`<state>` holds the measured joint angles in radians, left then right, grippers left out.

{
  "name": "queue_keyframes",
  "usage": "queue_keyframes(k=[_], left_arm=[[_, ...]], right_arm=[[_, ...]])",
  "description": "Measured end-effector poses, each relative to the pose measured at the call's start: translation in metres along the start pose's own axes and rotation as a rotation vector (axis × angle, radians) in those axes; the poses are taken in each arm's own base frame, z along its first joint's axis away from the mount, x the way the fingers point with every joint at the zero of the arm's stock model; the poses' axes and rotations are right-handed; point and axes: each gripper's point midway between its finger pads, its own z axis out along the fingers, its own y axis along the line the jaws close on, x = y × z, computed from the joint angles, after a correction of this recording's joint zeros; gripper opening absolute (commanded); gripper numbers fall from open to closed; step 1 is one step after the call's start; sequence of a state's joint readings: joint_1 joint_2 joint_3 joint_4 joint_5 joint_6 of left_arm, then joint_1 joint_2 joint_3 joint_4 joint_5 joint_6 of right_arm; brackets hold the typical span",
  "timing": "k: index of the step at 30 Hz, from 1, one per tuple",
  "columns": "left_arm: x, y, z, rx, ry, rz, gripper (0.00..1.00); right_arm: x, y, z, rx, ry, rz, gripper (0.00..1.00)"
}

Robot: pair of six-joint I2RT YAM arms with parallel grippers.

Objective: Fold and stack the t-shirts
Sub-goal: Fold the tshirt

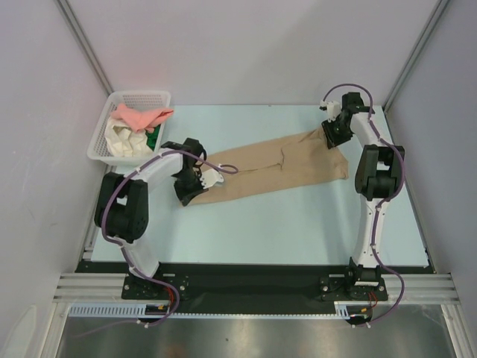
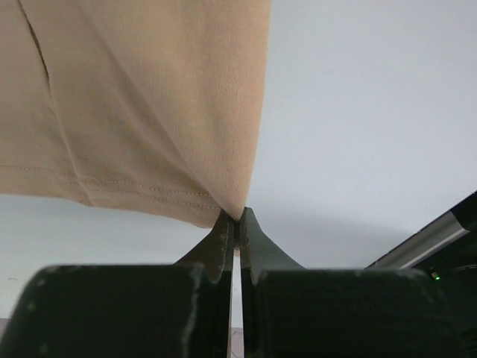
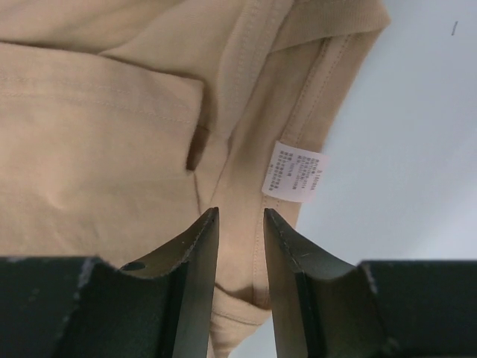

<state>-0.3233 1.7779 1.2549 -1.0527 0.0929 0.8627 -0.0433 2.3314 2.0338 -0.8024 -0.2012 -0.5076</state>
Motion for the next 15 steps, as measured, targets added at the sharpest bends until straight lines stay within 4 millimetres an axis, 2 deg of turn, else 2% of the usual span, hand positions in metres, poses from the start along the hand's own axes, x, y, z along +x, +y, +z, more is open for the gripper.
queue_keyframes(k=[5,15], left_arm=[[0.001,-0.014,0.001,0.022,0.007,-0.009,0.01],[0.013,-0.03,0.004,0.049,0.036,-0.018,0.0]], right_arm=[[0.005,-0.008,0.008,0.031,0.015,0.011,0.35],[0.009,-0.006,0.015,0.026,0.03,0.025,0.32]])
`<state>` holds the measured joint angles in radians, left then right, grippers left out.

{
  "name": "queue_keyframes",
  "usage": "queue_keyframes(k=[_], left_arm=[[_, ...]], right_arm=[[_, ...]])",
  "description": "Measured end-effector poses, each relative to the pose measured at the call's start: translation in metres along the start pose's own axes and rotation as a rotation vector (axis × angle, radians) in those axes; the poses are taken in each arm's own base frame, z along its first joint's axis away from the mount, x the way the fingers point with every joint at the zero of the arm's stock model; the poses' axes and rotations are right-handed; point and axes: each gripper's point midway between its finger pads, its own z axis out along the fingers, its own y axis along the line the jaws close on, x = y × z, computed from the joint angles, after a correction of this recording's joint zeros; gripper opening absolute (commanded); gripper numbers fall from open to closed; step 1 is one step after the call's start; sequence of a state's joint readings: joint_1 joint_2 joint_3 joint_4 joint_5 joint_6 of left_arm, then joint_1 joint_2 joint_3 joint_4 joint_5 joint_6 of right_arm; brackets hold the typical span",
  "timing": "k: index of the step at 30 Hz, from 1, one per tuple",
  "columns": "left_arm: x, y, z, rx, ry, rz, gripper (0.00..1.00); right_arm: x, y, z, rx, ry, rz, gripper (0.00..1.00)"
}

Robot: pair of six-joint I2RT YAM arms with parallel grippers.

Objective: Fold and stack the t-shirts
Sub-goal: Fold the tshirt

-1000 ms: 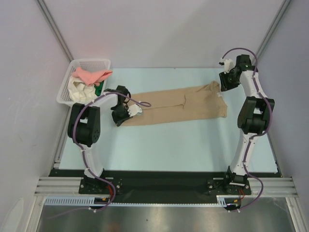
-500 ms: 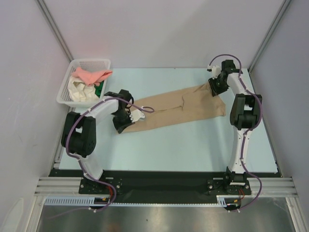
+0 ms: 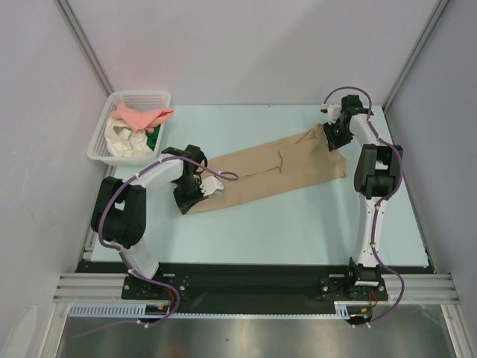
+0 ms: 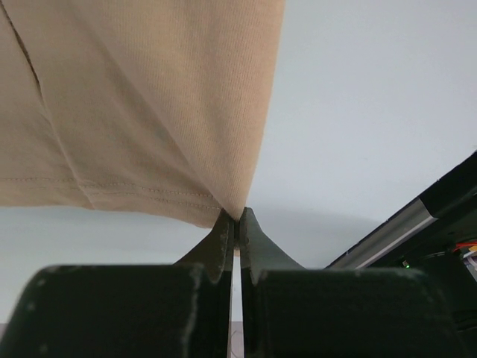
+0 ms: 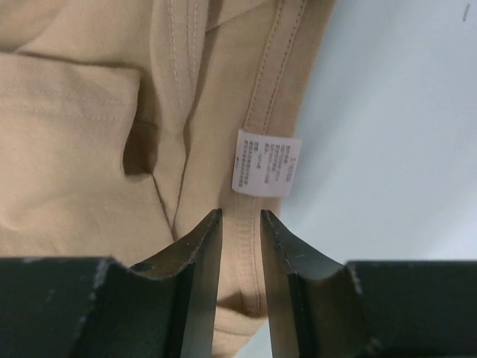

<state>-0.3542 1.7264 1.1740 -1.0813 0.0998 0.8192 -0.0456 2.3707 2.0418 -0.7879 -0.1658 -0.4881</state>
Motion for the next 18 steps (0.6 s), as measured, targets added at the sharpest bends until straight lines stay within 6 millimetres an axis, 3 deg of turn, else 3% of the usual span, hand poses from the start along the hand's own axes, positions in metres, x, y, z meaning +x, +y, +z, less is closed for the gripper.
queue_keyframes(k=[7,15,18], left_arm=[[-0.001,-0.007,-0.01,-0.02,-0.003,0.014,0.0],[-0.004,-0.018,-0.012,-0.017,0.014,0.027,0.01],[-0.009,-0.025,-0.011,-0.01,0.015,0.034,0.0]], right_arm=[[-0.009,0.002,0.015,0.017,0.007,-0.018,0.28],[-0.033,-0.012,0.028,0.086,-0.02,-0.03,0.27],[-0.05,-0.02,0.036,0.111,-0.059,-0.032,0.21]])
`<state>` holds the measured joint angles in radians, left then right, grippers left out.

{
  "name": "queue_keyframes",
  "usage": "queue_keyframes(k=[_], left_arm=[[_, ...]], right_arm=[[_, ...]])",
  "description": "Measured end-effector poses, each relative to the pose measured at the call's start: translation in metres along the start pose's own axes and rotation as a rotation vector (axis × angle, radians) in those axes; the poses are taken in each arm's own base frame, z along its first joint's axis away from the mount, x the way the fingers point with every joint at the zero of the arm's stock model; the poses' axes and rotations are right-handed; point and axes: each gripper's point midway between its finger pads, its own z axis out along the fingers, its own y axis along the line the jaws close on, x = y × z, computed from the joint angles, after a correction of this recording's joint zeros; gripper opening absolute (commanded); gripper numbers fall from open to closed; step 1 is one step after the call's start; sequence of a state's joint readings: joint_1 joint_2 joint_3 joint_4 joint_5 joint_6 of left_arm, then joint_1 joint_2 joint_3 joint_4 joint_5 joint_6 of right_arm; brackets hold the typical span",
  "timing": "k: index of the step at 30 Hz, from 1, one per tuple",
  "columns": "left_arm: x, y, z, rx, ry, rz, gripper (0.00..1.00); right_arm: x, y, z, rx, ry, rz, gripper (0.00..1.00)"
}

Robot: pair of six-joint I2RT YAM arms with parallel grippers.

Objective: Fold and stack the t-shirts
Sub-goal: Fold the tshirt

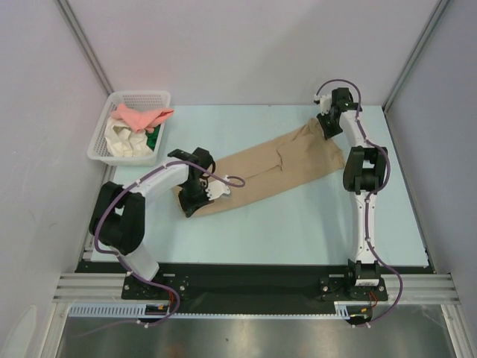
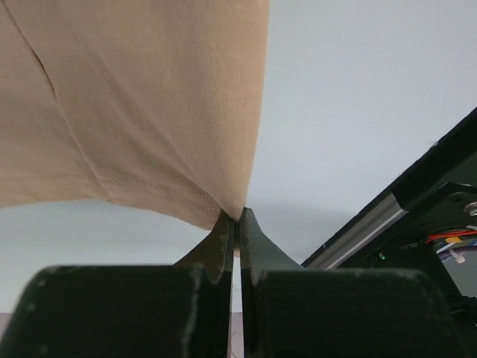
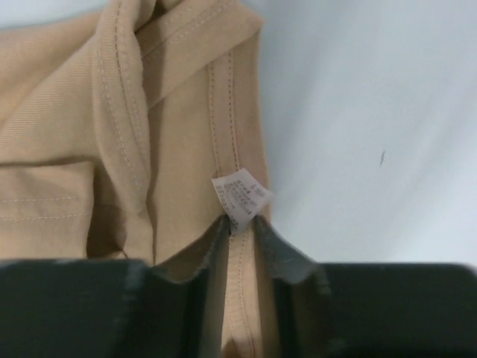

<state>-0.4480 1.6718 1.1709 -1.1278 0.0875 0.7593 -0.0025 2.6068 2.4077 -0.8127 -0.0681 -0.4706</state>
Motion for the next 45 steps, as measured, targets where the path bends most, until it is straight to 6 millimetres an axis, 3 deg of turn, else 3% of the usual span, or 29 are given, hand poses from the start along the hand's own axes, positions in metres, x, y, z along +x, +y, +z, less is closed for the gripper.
queue_keyframes(k=[3,14,22,29,36,41,45], left_arm=[[-0.005,-0.006,0.001,0.005,-0.003,0.008,0.0],[-0.023,-0.025,0.006,0.028,-0.008,0.024,0.01],[-0.054,-0.062,0.019,0.089,-0.007,0.115,0.0],[-0.082,-0.096,0.033,0.15,0.002,0.215,0.0],[-0.109,-0.123,0.046,0.206,0.011,0.292,0.01],[-0.12,-0.141,0.055,0.237,0.018,0.332,0.01],[-0.129,-0.152,0.06,0.256,0.022,0.357,0.01]], right_arm=[[-0.011,-0.003,0.007,0.011,-0.03,-0.007,0.0],[-0.038,-0.001,0.02,0.07,-0.111,-0.079,0.0],[-0.083,0.003,0.041,0.141,-0.276,-0.148,0.0],[-0.125,0.033,0.055,0.157,-0.433,-0.193,0.0],[-0.161,0.075,0.049,0.107,-0.556,-0.211,0.0],[-0.181,0.095,0.044,0.086,-0.637,-0.216,0.0],[-0.186,0.106,0.049,0.074,-0.667,-0.213,0.0]])
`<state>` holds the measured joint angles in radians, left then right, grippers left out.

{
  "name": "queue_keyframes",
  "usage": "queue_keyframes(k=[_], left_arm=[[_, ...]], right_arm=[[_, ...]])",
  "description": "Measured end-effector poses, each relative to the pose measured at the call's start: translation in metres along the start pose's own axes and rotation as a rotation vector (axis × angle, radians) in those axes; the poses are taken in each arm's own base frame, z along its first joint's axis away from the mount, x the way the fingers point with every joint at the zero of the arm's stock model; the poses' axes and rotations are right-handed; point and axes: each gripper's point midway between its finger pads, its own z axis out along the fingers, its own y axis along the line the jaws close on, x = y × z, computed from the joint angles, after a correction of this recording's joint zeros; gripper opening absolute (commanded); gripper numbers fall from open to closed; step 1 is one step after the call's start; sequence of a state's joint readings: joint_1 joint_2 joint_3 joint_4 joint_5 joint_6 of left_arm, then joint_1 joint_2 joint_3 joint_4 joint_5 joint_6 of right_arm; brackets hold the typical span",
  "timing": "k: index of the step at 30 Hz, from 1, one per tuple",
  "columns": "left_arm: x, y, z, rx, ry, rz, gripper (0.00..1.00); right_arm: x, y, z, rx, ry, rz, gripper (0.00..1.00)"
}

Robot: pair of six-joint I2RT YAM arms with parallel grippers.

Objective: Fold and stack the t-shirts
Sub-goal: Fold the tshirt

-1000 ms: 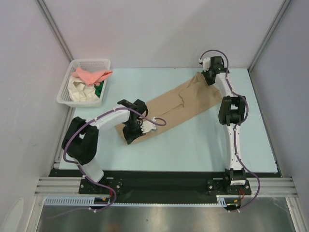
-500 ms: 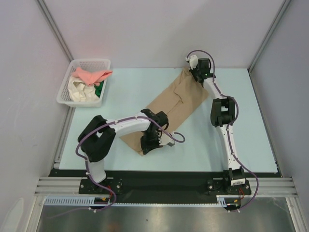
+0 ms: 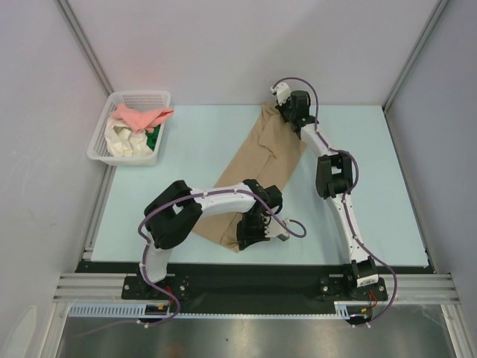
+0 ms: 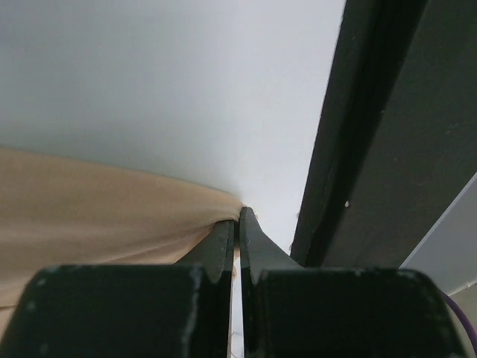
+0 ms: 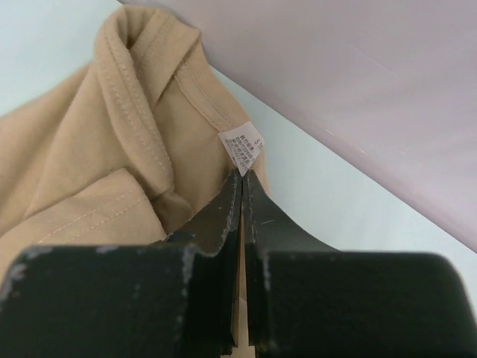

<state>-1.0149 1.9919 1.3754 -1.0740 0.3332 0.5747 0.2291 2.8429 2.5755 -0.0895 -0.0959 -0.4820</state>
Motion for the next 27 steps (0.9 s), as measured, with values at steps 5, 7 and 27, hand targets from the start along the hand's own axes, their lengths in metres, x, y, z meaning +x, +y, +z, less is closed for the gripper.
queue_keyframes(k=[5,7,27], left_arm=[[-0.01,-0.008,0.004,0.013,-0.01,0.03,0.0],[-0.018,-0.01,0.002,0.018,-0.026,0.035,0.01],[-0.1,-0.021,-0.018,0.016,-0.145,0.122,0.05]], right_arm=[[0.012,0.008,0.009,0.0,-0.007,-0.007,0.01],[0.016,0.01,0.011,-0.001,-0.009,-0.013,0.15],[-0.059,-0.102,-0.045,0.177,-0.131,0.124,0.66]])
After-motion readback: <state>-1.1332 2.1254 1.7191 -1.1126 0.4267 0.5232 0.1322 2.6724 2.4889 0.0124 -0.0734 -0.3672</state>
